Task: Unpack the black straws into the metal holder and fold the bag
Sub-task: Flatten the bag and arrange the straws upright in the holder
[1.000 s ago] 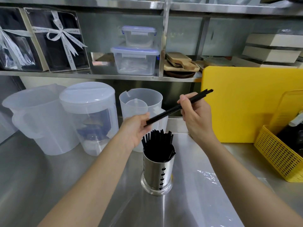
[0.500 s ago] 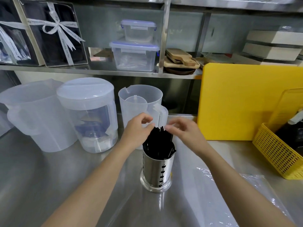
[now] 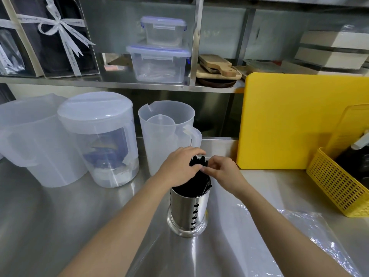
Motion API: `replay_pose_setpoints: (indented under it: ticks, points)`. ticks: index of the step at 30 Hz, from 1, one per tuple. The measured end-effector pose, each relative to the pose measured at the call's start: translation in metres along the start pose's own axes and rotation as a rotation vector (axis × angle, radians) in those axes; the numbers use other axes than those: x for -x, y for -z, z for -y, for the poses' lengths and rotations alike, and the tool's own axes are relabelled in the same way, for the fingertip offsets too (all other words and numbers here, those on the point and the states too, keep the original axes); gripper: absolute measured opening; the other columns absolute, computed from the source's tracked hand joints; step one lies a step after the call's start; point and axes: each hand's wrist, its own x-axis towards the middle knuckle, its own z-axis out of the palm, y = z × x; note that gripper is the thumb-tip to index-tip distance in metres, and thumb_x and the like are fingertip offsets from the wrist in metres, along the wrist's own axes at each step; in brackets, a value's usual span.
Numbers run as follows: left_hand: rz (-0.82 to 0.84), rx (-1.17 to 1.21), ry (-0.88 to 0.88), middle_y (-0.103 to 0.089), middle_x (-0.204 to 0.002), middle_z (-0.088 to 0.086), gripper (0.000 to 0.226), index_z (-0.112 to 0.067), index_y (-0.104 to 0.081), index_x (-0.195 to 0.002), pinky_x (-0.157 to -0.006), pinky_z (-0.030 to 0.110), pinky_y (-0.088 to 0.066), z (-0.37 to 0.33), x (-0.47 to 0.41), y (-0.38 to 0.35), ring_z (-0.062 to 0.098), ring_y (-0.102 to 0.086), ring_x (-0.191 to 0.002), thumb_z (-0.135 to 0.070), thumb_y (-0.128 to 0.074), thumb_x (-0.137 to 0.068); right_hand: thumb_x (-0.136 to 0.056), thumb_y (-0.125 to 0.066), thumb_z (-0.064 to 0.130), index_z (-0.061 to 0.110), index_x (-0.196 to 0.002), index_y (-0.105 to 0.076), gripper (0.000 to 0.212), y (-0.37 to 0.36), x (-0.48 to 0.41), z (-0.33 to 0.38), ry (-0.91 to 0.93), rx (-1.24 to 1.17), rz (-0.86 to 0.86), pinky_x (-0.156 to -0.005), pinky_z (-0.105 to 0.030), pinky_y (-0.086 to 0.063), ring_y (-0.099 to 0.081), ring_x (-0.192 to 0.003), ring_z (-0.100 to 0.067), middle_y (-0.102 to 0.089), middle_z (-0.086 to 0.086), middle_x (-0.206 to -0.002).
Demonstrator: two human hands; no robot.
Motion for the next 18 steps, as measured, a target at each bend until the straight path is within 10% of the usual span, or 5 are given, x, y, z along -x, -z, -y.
replay_pose_setpoints:
  ticks: [9, 18]
  points:
    - [0.0, 0.167, 0.031, -0.064, -0.1, -0.005, 0.013, -0.025, -0.064, -0.095, -0.084, 0.022, -0.042, 0.0002, -0.0047, 0.0025, 0.013, -0.055, -0.099, -0.017, -0.061, -0.085, -0.083, -0.066, 0.02, 0.0, -0.091, -0.064, 0.021, 0.0018, -0.0032, -0.0004, 0.024, -0.036, 0.034, -0.067, -0.029, -0.046, -0.059, -0.075, -0.023, -0.066, -0.023, -0.085]
    - [-0.009, 0.254, 0.095, -0.059, -0.08, -0.011, 0.021, -0.02, -0.064, -0.098, -0.079, 0.02, -0.042, 0.0032, -0.0061, 0.0061, 0.011, -0.057, -0.085, -0.01, -0.066, -0.08, -0.083, -0.066, 0.017, 0.008, -0.084, -0.065, 0.008, 0.0013, -0.0035, 0.0018, 0.037, -0.081, 0.012, -0.06, -0.019, -0.045, -0.057, -0.062, -0.008, -0.061, -0.001, -0.066]
